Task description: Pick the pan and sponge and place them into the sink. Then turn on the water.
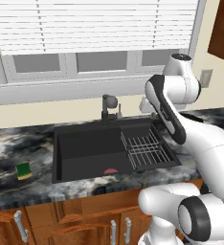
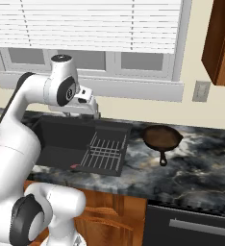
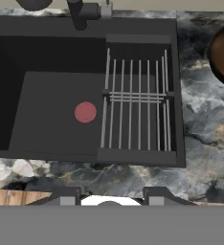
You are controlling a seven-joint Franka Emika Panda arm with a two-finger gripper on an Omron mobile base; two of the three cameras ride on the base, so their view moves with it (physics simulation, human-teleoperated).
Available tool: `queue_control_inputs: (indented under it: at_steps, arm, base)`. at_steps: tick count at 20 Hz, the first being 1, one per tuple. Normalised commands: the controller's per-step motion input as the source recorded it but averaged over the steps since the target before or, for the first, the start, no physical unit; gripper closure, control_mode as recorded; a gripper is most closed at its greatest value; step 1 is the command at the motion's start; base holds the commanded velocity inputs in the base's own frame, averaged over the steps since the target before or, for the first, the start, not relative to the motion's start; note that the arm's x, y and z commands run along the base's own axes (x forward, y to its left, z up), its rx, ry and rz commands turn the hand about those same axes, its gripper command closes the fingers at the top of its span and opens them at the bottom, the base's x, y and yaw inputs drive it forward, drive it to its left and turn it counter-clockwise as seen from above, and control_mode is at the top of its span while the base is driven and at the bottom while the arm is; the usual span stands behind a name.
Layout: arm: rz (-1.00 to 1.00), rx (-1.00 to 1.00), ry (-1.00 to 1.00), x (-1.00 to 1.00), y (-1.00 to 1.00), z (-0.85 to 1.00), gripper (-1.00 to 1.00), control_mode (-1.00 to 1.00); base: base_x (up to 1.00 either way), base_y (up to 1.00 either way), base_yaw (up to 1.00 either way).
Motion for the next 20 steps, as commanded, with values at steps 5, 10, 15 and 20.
queue_control_inputs:
  at_steps: [5, 10, 15, 20]
  arm:
    - [0.00, 0.00, 0.00, 0.00, -0.16, 0.00, -1.00, -1.00]
    - [0.00, 0.00, 0.00, 0.00, -0.40, -0.02, -1.00, -1.00]
    - [0.00, -0.01, 0.00, 0.00, -0.42, -0.04, -1.00, -1.00]
    - [0.00, -0.03, 0.00, 0.00, -0.44, -0.07, -1.00, -1.00]
  base:
    - [0.00, 0.00, 0.00]
    - [0.00, 0.00, 0.00]
    - [0.00, 0.00, 0.00]
    - [0.00, 0.00, 0.00]
